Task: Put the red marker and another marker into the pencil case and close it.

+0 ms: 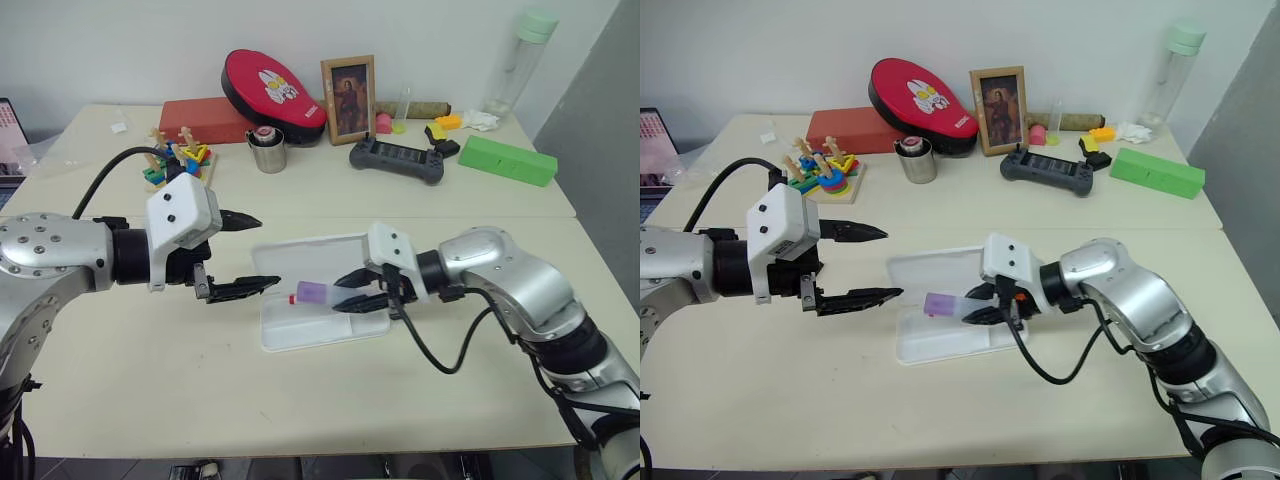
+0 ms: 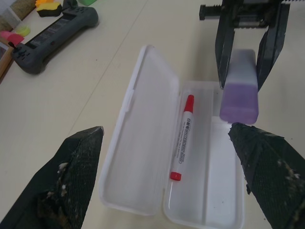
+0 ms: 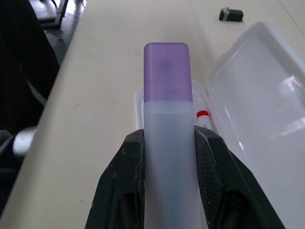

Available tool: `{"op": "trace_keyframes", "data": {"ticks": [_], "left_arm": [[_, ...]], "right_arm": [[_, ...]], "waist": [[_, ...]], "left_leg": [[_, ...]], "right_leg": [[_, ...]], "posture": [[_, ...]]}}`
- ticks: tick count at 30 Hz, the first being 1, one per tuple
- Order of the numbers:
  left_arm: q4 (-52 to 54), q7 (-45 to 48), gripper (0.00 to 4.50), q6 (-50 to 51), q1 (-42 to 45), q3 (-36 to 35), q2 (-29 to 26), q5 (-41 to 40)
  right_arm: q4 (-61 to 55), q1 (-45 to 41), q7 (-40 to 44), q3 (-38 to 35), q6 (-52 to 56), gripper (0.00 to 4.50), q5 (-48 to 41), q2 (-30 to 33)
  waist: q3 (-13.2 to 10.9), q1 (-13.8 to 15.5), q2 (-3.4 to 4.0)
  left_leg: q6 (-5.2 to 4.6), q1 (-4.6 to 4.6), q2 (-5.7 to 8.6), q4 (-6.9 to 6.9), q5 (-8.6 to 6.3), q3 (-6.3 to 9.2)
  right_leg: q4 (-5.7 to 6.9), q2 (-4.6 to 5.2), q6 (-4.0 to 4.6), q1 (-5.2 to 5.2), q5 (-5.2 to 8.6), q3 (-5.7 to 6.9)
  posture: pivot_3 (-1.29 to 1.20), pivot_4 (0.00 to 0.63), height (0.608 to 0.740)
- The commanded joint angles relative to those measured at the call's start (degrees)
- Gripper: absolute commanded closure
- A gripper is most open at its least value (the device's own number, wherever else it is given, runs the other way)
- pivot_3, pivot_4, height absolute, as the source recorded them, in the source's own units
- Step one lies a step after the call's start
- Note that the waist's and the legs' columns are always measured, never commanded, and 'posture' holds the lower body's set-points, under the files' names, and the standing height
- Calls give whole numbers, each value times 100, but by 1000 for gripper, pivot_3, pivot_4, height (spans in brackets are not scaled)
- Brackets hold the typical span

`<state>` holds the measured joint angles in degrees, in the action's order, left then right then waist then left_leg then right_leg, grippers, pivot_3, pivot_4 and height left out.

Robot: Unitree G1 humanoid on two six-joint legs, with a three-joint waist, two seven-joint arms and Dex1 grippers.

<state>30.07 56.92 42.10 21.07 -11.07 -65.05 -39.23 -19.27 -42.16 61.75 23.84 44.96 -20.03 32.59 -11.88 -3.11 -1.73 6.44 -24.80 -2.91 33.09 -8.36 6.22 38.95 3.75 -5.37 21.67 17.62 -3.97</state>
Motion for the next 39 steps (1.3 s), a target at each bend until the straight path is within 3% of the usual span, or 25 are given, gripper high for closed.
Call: {"op": "trace_keyframes", "data": {"ticks": [1,11,33,35,36,39], "left_arm": [[-114,129,0,-231,187,69,-45,180],[-448,336,0,-466,361,295,-2,481],[-722,517,0,-635,634,512,134,779],[-716,509,0,-614,649,508,148,775],[-718,505,0,-608,656,509,156,776],[-718,499,0,-609,651,518,182,781]], "right_arm": [[366,-145,-93,326,-446,3432,344,-296],[1046,-148,145,1111,-1135,3432,1021,-662],[2181,-147,267,1462,-1928,3432,1802,-1510],[2177,-150,274,1419,-1959,2731,1803,-1519],[2181,-158,279,1399,-1968,2643,1797,-1523],[2029,-177,330,1184,-1827,1835,1610,-1525]], "waist": [[0,5,0],[-1,-22,1],[2,-27,-2],[1,-27,-1],[1,-27,-2],[1,-27,-2]], "left_leg": [[0,-2,0,-3,0,0],[0,-3,0,-10,0,0],[2,2,-1,-7,2,3],[2,2,-1,-7,2,3],[2,2,-1,-7,2,3],[2,1,-1,-7,2,3]], "right_leg": [[1,0,0,2,0,1],[4,-1,2,9,1,2],[11,-3,2,5,1,2],[11,-4,2,5,1,2],[11,-4,2,5,1,2],[9,-4,2,5,1,2]], "posture": [[0,150,740],[0,150,740],[0,150,740],[0,150,740],[0,150,740],[0,150,740]]}}
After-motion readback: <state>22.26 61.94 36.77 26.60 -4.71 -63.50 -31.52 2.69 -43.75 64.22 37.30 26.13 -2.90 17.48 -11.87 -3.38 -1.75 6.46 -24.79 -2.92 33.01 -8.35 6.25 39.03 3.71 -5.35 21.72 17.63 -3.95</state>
